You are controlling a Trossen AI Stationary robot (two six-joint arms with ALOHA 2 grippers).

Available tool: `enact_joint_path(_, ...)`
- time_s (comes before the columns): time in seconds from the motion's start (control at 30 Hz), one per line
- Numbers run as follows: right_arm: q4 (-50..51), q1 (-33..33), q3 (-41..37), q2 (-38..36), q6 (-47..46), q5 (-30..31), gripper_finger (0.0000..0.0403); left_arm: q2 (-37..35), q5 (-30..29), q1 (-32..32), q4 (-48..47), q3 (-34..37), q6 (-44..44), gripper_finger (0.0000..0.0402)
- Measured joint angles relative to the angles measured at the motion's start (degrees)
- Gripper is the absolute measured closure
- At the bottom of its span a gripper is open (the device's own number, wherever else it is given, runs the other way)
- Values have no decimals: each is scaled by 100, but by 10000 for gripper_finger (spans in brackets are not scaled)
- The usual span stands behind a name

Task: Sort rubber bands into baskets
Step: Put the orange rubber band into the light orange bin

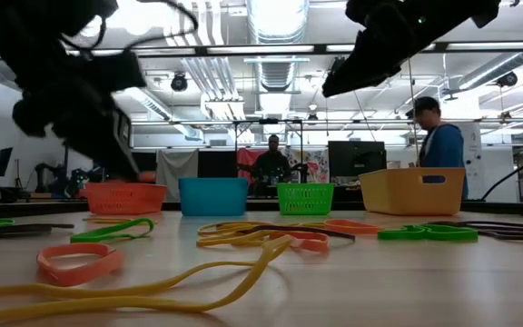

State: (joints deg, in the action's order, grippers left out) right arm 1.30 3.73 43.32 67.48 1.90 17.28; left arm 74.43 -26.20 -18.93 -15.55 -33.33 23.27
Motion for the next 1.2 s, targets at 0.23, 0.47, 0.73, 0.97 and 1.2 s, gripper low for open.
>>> enact_joint_path(0.23,-2075,0,-165,754,734,-800,218,-853,-617,8,1247,-139,-1554,401)
enact_joint_path(0.47,-4490,0,-97,1875,1450,-1408,218,-1111,-92,57,3533,128,-3013,401)
enact_joint_path(0.73,-6294,0,70,2642,1468,-2045,218,-748,193,145,5127,453,-3245,401)
enact_joint_path(0.97,-6381,0,381,2820,1398,-2251,227,-251,321,172,6054,587,-3394,402)
enact_joint_path(1.2,-6329,0,510,2822,1411,-2487,250,141,324,261,6690,591,-3500,402)
